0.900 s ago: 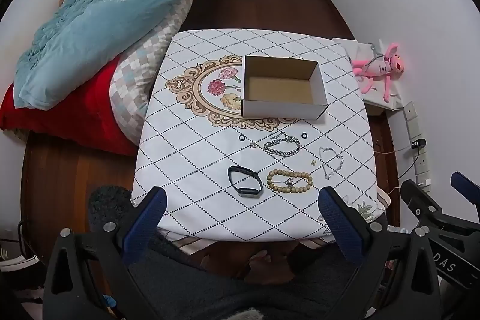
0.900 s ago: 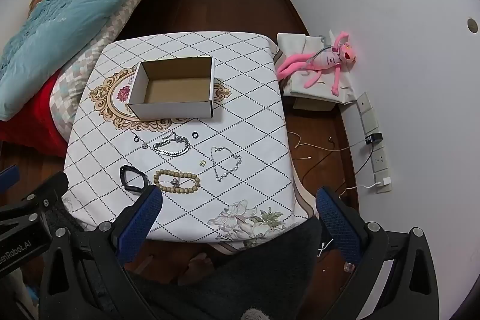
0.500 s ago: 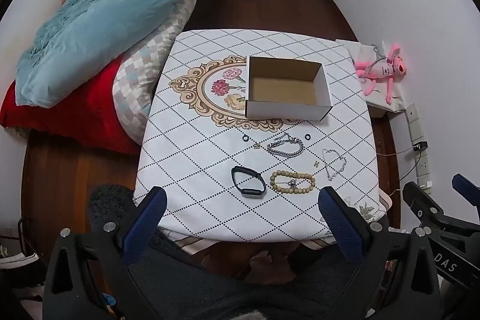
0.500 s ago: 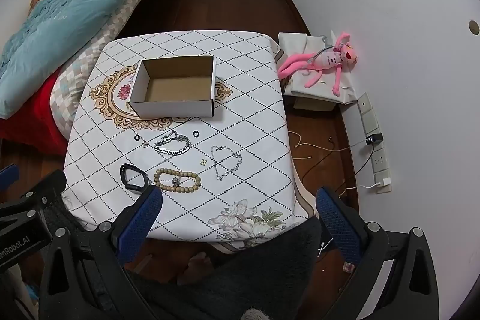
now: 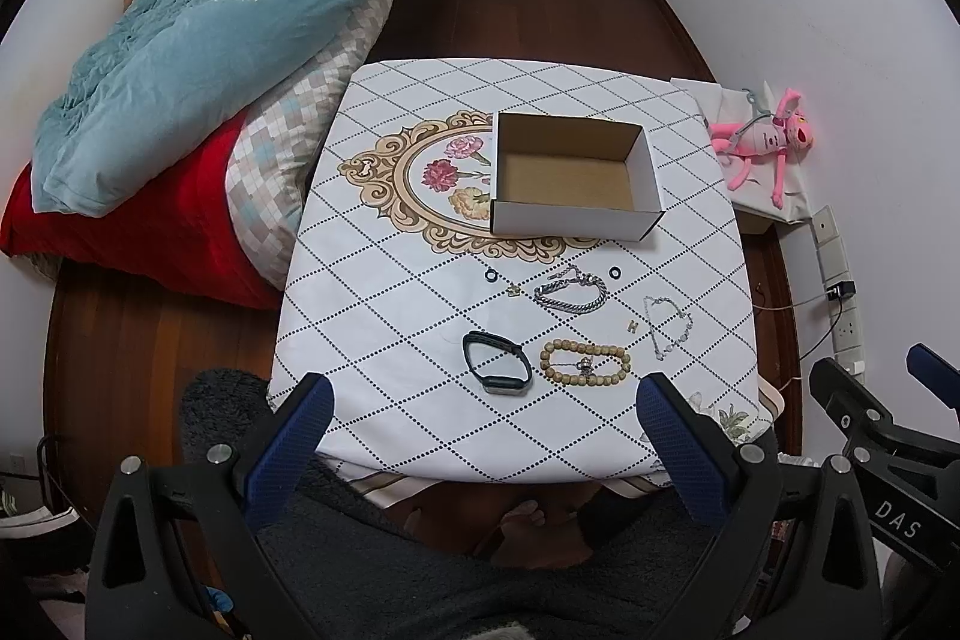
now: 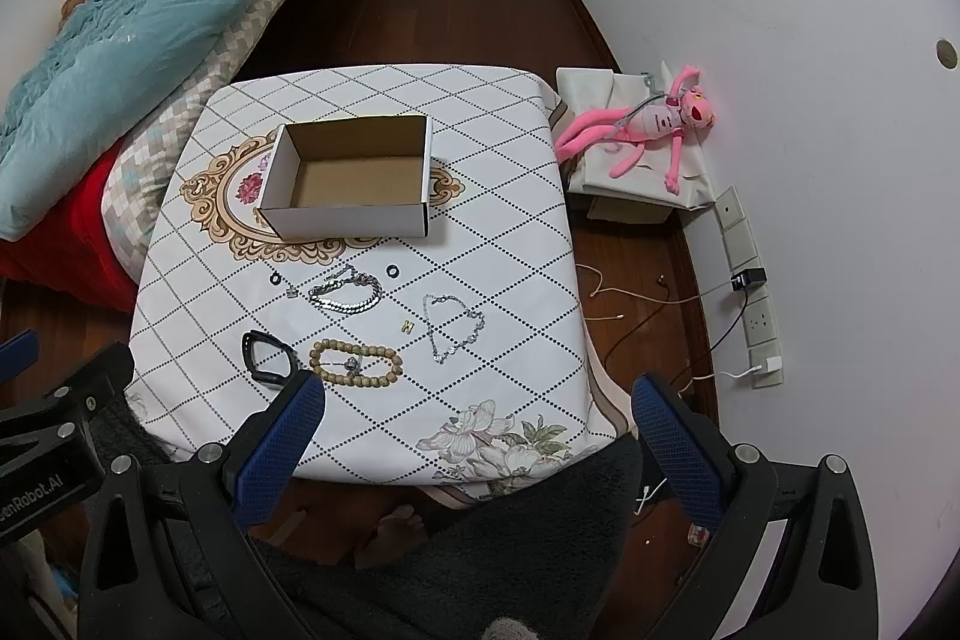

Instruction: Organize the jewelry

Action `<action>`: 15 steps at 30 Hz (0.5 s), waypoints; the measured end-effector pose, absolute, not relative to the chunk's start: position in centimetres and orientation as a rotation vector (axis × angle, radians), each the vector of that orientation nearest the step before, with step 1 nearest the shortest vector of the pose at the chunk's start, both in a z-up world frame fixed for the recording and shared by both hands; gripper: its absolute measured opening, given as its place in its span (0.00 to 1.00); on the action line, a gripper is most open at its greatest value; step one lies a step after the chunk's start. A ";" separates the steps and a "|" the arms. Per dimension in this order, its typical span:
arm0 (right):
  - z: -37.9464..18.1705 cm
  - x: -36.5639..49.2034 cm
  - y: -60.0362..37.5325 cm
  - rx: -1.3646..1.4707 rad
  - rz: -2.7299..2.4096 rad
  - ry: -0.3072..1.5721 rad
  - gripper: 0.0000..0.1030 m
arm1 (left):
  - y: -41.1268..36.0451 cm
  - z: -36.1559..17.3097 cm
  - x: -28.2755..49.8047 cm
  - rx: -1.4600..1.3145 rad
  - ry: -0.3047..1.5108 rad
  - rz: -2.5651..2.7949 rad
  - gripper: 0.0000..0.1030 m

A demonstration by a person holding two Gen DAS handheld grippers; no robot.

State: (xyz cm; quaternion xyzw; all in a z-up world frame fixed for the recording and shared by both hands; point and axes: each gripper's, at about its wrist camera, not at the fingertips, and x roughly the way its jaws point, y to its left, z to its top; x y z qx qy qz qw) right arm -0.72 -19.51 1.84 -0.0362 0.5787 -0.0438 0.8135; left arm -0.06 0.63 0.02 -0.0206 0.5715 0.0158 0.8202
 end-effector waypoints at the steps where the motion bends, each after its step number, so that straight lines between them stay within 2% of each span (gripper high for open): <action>1: 1.8 -0.7 -19.4 -0.076 -0.092 1.235 1.00 | 0.6 0.1 -0.1 -0.042 1.217 0.033 1.00; 15: 2.0 -0.5 -19.6 -0.075 -0.090 1.232 1.00 | 0.4 0.2 -0.3 -0.039 1.213 0.032 1.00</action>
